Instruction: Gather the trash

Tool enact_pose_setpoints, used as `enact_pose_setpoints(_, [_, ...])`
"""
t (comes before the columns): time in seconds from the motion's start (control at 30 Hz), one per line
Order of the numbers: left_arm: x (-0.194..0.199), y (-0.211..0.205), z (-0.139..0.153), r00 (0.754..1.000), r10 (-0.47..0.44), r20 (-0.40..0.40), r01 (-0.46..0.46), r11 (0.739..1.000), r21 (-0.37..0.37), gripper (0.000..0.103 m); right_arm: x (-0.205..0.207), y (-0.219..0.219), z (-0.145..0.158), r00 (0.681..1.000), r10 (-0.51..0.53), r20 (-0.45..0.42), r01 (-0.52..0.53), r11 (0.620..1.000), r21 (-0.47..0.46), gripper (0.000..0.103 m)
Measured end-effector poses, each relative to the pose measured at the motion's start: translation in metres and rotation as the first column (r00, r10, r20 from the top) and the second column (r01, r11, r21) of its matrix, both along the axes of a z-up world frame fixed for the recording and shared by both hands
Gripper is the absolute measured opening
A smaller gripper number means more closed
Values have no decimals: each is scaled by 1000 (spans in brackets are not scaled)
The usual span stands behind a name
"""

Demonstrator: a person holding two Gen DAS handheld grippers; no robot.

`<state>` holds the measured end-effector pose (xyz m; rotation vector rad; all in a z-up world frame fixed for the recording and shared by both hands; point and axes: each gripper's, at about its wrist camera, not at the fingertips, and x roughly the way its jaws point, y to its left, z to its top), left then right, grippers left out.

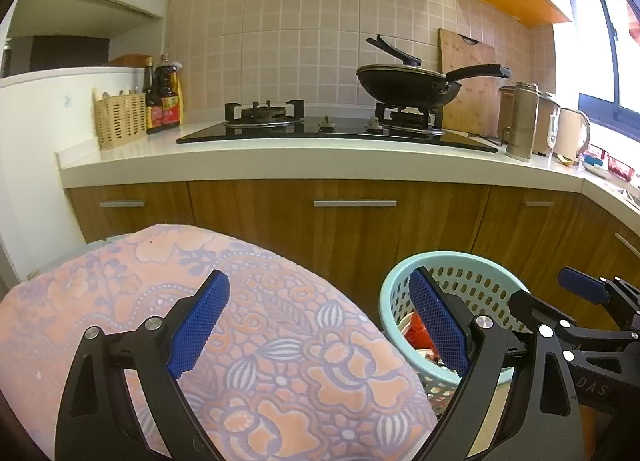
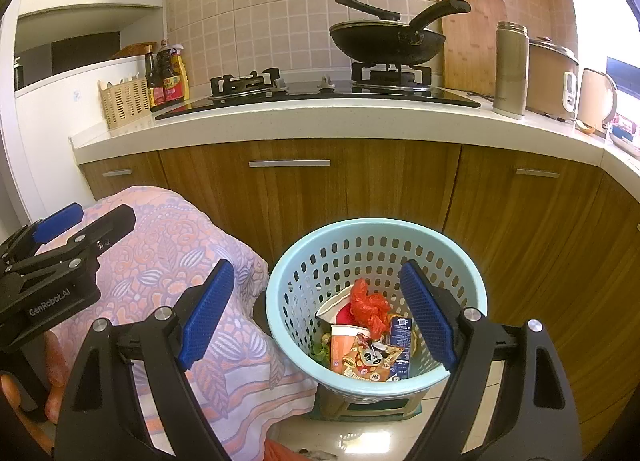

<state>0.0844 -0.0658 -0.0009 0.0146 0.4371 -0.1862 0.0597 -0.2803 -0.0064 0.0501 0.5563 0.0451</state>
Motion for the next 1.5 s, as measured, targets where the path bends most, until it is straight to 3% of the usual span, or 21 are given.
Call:
enact_pose_setpoints(0.6, [3,4,-1,1000,-1,-23,0,999,-36,93,0,-1,-1,1000,-4,0,4,1000,0,81])
enact_pose_setpoints(1.5, [1,1,-1,1000,-8,-17,7,1000,-23,93,-1,4,1,1000,-10,9,10,1000,-1,81])
